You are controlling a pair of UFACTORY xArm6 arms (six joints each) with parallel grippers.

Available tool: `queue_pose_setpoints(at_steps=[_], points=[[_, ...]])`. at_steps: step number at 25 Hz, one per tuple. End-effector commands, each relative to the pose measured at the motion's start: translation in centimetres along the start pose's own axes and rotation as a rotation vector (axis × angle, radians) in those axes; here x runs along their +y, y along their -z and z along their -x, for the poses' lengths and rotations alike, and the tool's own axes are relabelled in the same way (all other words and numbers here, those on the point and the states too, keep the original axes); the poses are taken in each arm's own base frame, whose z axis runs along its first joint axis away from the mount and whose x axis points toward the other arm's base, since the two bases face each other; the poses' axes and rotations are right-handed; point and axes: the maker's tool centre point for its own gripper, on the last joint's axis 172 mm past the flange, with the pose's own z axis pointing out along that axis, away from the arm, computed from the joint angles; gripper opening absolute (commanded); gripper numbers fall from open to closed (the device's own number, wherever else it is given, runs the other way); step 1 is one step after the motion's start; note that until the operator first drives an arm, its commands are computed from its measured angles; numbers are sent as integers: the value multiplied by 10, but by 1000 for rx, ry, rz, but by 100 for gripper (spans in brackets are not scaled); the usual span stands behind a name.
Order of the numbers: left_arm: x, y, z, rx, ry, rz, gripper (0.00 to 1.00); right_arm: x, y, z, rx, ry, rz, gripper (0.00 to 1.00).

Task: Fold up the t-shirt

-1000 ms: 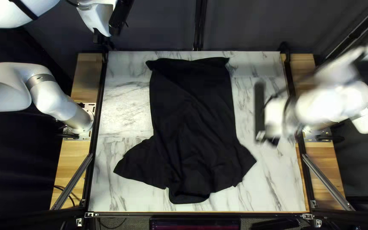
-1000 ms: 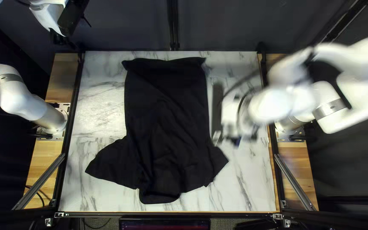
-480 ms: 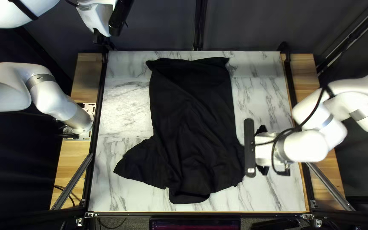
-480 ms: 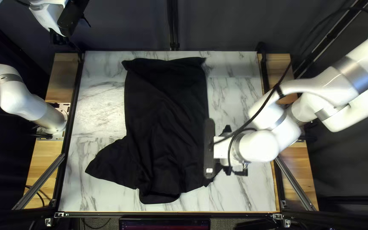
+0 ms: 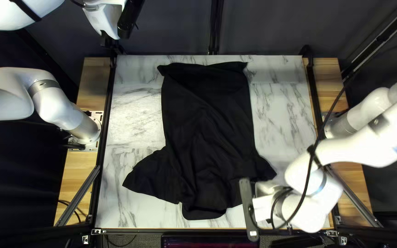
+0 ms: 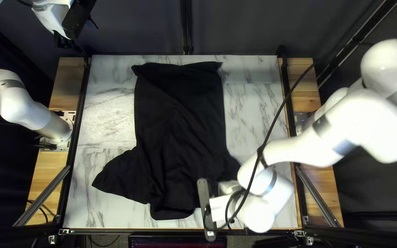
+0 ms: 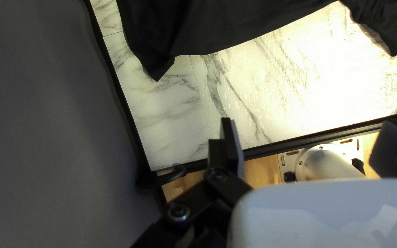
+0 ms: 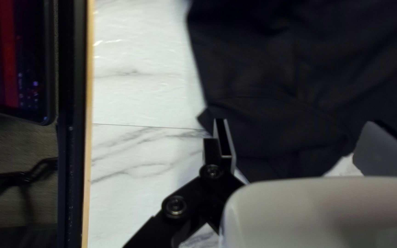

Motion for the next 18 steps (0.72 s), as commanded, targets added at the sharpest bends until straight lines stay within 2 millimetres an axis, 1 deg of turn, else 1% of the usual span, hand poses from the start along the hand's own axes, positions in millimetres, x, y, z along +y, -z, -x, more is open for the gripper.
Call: queue_pose_setpoints(at_steps=[1, 2, 3, 4, 7, 8, 9, 10, 11, 12, 13, 14, 18], points=[[0, 0, 0, 0, 0, 0, 100, -6, -12, -6, -13, 57, -5, 100], [0, 0, 0, 0, 0, 0, 100, -7, -13, -7, -15, 63, -5, 96], [0, 0, 0, 0, 0, 0, 100, -7, -14, -8, -20, 74, -6, 96], [0, 0, 0, 0, 0, 0, 100, -8, -15, -9, -22, 81, -7, 90], [0, 0, 0, 0, 0, 0, 100, -10, -16, -14, -29, 102, -12, 85], [0, 0, 0, 0, 0, 0, 100, -10, -18, -16, -33, 110, -14, 79], [0, 0, 0, 0, 0, 0, 100, -10, -19, -17, -34, 113, -16, 72], [0, 0, 0, 0, 0, 0, 100, -9, -22, -17, -38, 118, -19, 51], [0, 0, 0, 0, 0, 0, 100, -8, -24, -17, -41, 120, -21, 39], [0, 0, 0, 0, 0, 0, 100, -8, -25, -17, -42, 122, -22, 8], [0, 0, 0, 0, 0, 0, 100, -7, -27, -17, -45, 124, -25, 2], [0, 0, 0, 0, 0, 0, 100, -6, -28, -18, -47, 126, -27, 1], [0, 0, 0, 0, 0, 0, 100, -2, -31, -18, -57, 131, -35, 0]])
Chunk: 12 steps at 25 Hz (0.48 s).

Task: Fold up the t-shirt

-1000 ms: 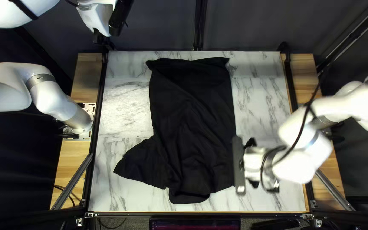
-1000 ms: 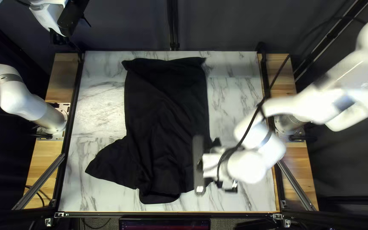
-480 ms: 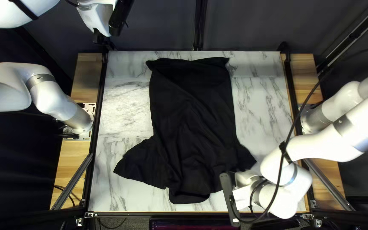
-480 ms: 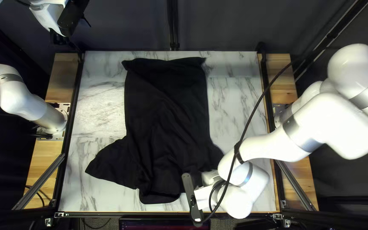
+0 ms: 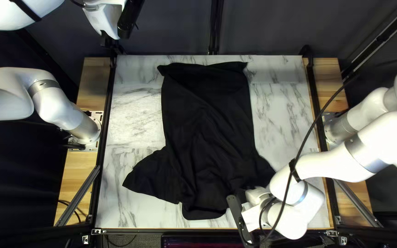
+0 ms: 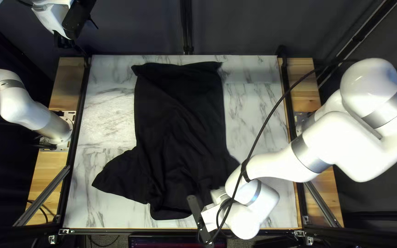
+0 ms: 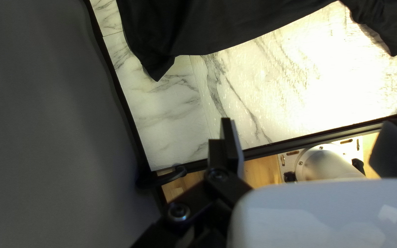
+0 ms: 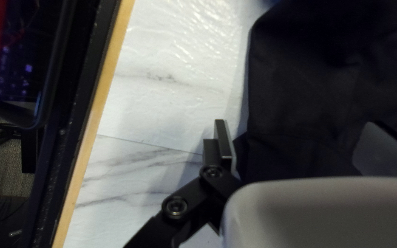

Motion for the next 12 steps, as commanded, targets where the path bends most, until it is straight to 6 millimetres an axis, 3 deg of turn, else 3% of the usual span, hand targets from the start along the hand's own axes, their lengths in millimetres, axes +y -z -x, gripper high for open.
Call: queue_pose_setpoints(at_steps=[1, 12], points=[[0, 0, 0, 0, 0, 0, 100, 3, 0, 0, -7, 2, -5, 0], [0, 0, 0, 0, 0, 0, 100, 25, 52, 32, -66, -34, 32, 0]])
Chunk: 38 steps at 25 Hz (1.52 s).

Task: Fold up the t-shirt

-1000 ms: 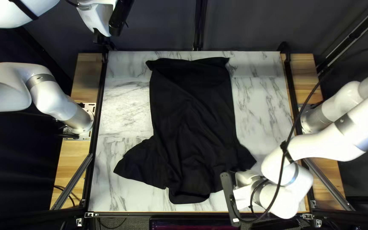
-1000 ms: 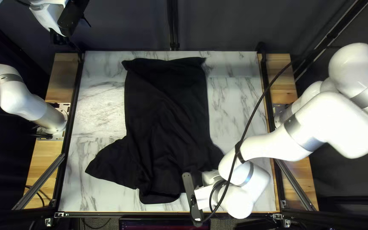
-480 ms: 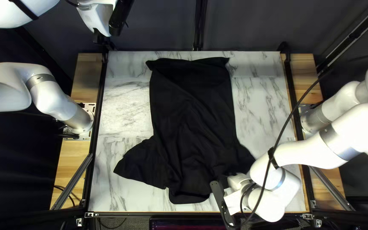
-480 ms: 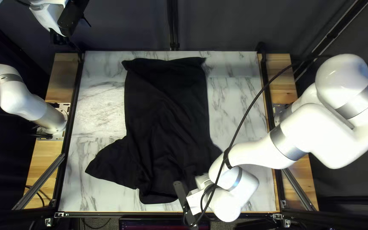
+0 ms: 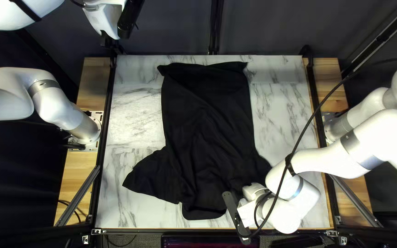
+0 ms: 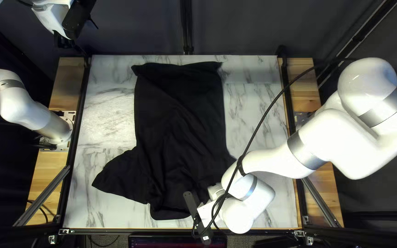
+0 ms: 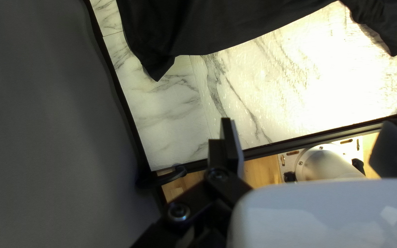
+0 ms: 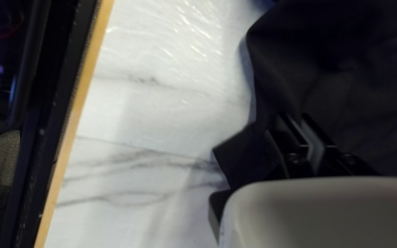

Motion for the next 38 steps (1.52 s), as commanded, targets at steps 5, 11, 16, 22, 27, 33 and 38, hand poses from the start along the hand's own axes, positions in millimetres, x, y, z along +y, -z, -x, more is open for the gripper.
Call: queue_pose_setpoints(at_steps=[5, 11, 16, 22, 27, 33, 38], points=[[0, 0, 0, 0, 0, 0, 100, 12, 31, 28, -53, -36, 33, 0], [0, 0, 0, 0, 0, 0, 100, 21, 46, 31, -72, -55, 51, 0], [0, 0, 0, 0, 0, 0, 100, 27, 27, 2, -52, -33, 53, 0], [0, 0, 0, 0, 0, 0, 100, 24, 15, -4, -37, -11, 40, 5], [0, 0, 0, 0, 0, 0, 100, 19, 29, 18, -46, -35, 39, 0], [0, 0, 0, 0, 0, 0, 100, 12, 40, 35, -60, -65, 43, 0], [0, 0, 0, 0, 0, 0, 100, 10, 41, 50, -77, -83, 38, 0]])
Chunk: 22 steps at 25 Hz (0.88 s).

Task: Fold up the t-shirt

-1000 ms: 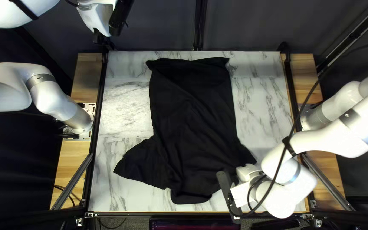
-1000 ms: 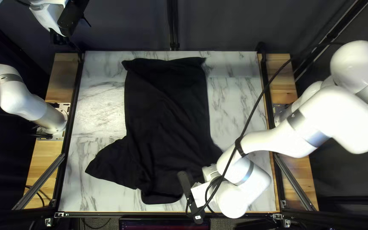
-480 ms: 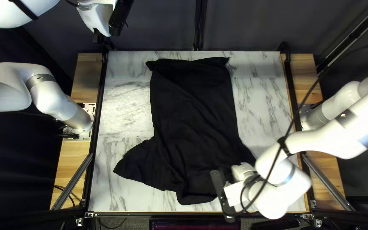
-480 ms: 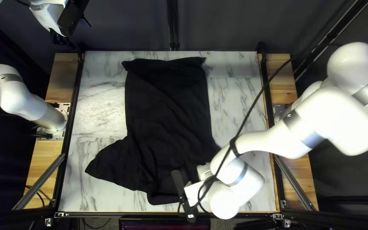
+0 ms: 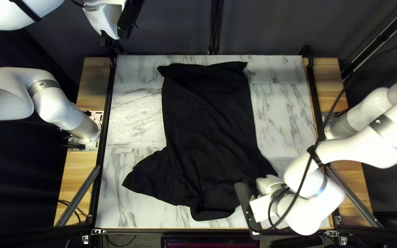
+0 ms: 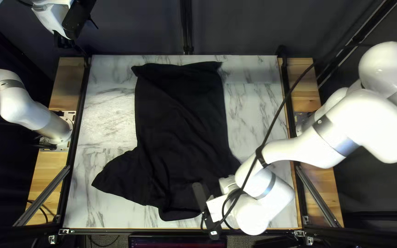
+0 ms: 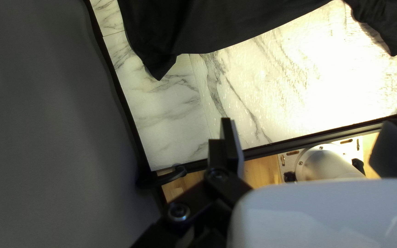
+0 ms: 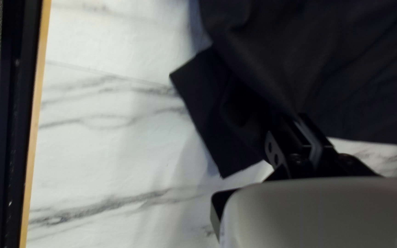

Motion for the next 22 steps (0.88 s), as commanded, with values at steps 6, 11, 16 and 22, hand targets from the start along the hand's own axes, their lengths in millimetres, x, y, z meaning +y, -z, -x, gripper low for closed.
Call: queue_pose_setpoints(at_steps=[6, 11, 16, 22], points=[[0, 0, 0, 0, 0, 0, 100, -9, 6, 11, -21, -20, -6, 0], [0, 0, 0, 0, 0, 0, 100, -13, 13, 14, -33, -27, -1, 0], [0, 0, 0, 0, 0, 0, 100, -18, 13, 25, -49, -38, -7, 0], [0, 0, 0, 0, 0, 0, 100, -24, 6, 35, -63, -43, -23, 0]])
